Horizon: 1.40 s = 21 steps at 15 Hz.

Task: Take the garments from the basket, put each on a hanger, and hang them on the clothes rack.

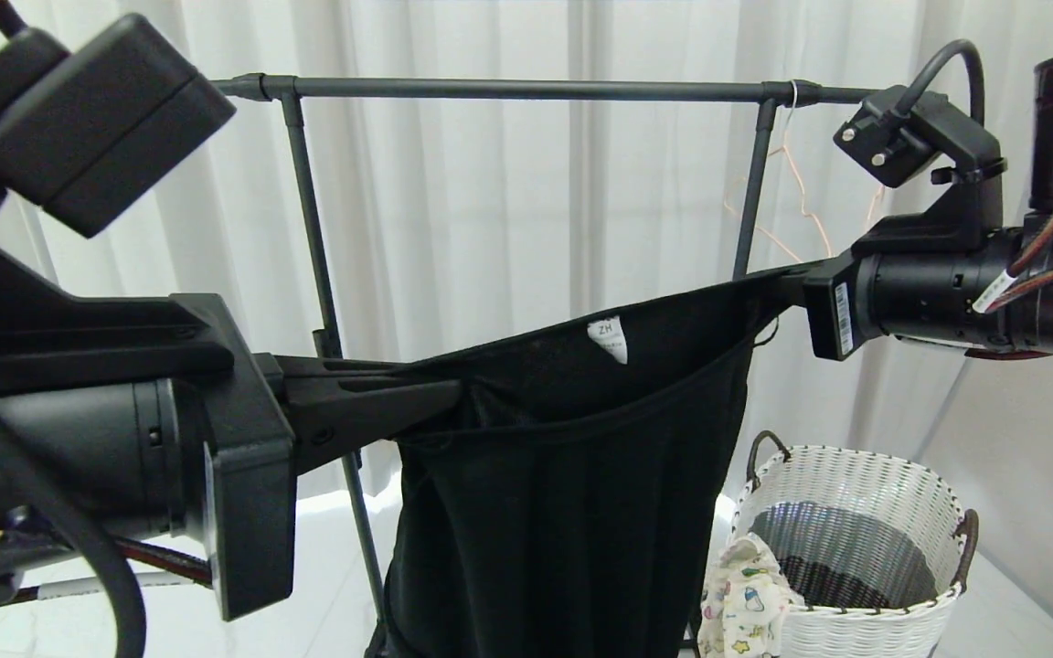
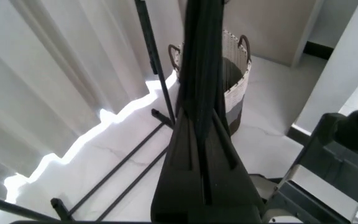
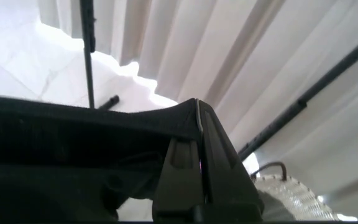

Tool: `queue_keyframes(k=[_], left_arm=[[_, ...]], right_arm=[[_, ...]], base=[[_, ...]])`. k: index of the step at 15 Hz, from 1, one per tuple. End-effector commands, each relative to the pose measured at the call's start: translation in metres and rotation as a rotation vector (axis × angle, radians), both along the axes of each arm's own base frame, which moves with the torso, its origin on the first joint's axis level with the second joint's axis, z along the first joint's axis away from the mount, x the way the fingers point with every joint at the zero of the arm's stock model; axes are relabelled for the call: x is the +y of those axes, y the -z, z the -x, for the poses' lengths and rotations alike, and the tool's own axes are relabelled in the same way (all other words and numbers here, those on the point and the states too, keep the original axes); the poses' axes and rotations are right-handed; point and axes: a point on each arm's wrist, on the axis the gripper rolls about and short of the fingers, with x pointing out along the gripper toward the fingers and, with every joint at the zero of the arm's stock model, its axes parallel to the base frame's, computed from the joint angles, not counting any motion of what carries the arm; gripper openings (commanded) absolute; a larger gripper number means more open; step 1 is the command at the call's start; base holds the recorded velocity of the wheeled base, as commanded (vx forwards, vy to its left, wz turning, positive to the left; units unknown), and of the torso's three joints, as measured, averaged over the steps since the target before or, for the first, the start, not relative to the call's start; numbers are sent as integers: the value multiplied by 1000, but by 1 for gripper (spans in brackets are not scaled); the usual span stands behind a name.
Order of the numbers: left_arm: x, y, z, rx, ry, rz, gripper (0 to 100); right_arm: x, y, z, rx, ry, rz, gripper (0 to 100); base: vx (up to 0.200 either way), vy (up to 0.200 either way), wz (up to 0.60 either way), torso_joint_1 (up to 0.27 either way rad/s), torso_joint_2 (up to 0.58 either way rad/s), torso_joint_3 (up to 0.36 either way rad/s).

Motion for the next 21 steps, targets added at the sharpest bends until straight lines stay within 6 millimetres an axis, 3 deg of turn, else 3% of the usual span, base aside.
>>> queue_keyframes(k=[1,8,16,21], left_arm=[[-3,0,-7,5,-21,-6,0],[-14,0,-44,23,-112,-28,0],[-16,9,-47,42,-112,-54,0],[-37,-5,-80,-41,-137,26,0]], right_arm=[[-13,-5,5,6,31,4,0],[-67,-20,72,111,3,43,0],[-72,-17,78,113,3,47,0],[-87,-18,99,121,2,47,0]], base=[[0,0,0,0,0,0],[0,0,0,0,0,0],[0,0,0,0,0,0],[0,0,0,0,0,0]])
